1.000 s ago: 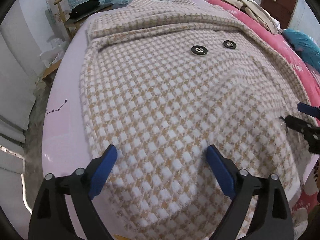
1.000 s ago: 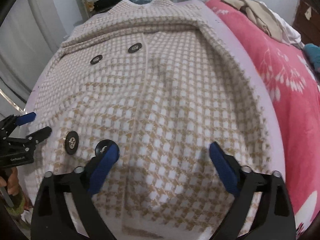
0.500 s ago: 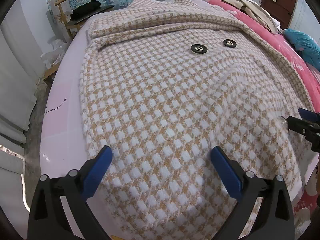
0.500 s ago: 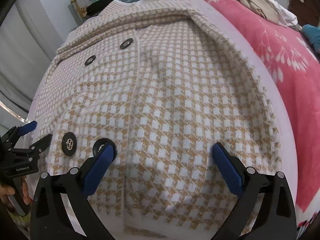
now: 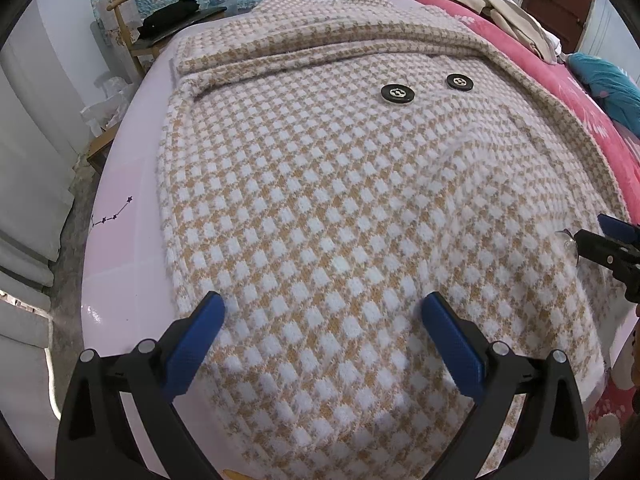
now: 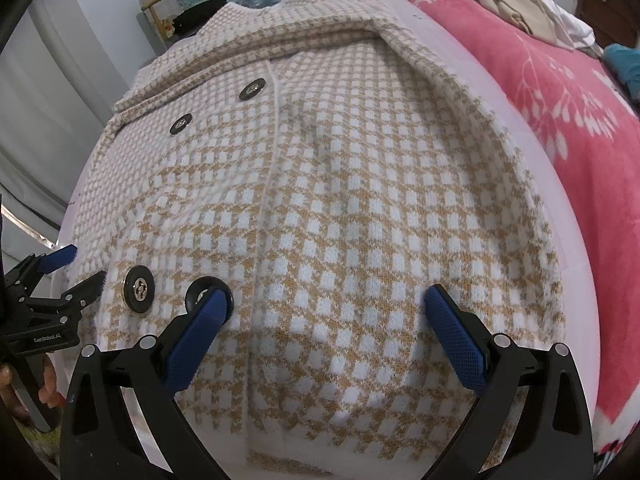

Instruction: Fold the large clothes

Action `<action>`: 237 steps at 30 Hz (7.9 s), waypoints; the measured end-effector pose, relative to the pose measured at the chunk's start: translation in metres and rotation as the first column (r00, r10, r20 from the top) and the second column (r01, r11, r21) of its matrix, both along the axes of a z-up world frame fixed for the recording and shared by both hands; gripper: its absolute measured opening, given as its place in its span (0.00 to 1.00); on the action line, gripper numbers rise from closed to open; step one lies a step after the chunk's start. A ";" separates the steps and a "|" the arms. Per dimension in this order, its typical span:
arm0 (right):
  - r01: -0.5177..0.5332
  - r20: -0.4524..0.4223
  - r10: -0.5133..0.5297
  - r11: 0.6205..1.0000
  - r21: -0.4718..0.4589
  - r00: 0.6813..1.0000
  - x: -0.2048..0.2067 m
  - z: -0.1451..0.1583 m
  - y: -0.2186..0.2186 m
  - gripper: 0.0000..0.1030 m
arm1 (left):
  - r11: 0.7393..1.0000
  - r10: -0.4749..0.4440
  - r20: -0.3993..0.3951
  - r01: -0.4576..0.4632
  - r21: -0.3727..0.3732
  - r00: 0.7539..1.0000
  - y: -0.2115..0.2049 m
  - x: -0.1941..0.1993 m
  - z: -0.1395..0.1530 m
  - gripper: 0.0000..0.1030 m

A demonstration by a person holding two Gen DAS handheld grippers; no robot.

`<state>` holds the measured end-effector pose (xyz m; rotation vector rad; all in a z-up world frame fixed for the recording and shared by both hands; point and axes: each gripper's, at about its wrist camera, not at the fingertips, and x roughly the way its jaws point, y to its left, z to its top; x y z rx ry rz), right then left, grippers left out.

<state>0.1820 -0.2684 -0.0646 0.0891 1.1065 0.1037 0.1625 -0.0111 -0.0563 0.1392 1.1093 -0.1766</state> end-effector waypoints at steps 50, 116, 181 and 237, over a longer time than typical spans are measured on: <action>-0.004 0.000 0.004 1.000 0.004 1.000 -0.002 -0.001 -0.001 0.92 | 1.000 -0.001 0.001 0.001 0.002 1.000 0.000 0.000 0.000 0.95; 0.204 0.014 -0.215 0.943 0.264 0.977 -0.088 0.011 -0.125 0.36 | 0.863 0.100 -0.101 -0.137 -0.486 0.990 0.075 -0.129 -0.005 0.32; 0.157 0.030 -0.213 0.799 0.580 0.976 0.030 0.051 -0.111 0.42 | 0.826 0.224 -0.053 -0.219 -0.520 0.973 0.153 0.022 0.042 0.17; 0.321 0.098 -0.370 0.889 0.326 0.924 -0.075 0.009 -0.098 0.19 | 0.786 0.331 0.008 -0.271 -0.556 0.944 0.117 -0.048 0.003 0.15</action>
